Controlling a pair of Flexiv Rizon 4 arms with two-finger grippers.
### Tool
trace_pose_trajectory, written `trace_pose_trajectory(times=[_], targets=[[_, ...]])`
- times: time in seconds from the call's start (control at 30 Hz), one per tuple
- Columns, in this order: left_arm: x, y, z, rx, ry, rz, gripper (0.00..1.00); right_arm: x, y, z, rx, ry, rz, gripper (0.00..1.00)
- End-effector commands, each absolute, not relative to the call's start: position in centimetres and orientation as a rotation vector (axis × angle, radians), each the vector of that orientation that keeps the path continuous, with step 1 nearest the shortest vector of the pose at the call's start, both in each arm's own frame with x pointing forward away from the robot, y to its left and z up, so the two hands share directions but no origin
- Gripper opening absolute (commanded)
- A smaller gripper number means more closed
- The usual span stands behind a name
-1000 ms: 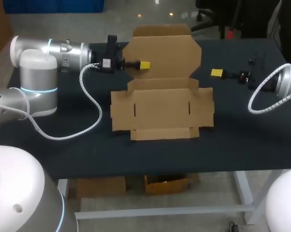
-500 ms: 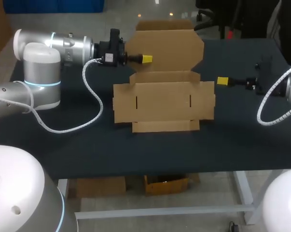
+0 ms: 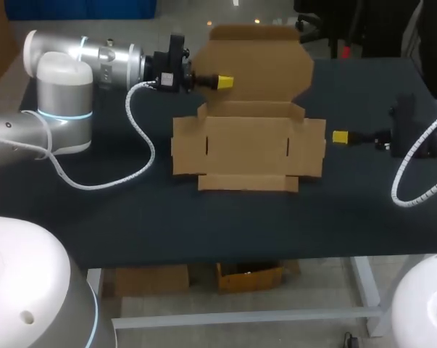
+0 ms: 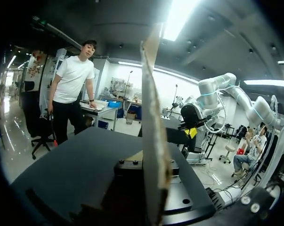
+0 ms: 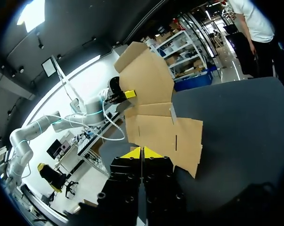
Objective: Assemble the packaging by folding the flat box into shape, placing the metal phone stand inside, and closing the box properly
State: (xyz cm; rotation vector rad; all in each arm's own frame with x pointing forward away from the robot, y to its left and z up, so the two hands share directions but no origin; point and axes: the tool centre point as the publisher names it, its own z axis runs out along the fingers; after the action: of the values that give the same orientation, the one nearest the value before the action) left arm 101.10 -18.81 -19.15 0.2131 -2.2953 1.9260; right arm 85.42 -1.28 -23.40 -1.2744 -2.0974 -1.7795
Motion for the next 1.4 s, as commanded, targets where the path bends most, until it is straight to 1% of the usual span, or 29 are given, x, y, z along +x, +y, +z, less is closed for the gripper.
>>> trace_pose_trajectory(times=[0.03,0.57,0.7,1.4], targets=[[101.8,-18.7,-18.8,0.178,-2.289,1.899,0.00,84.4,-1.7,-23.0,-1.311,-2.108,-1.784,0.00],[101.8,-18.7,-18.8,0.178,-2.289,1.899,0.00,84.4,-1.7,-23.0,-1.311,-2.108,-1.784,0.00],[101.8,-18.7,-18.8,0.178,-2.289,1.899,0.00,84.9,-0.8,-22.6,-1.294,-2.136,-1.774,0.00],[101.5,-19.2,-18.6,0.147,-2.351,2.023,0.00,82.3,-1.7,-22.5,-1.289,-2.180,-1.788,0.00]])
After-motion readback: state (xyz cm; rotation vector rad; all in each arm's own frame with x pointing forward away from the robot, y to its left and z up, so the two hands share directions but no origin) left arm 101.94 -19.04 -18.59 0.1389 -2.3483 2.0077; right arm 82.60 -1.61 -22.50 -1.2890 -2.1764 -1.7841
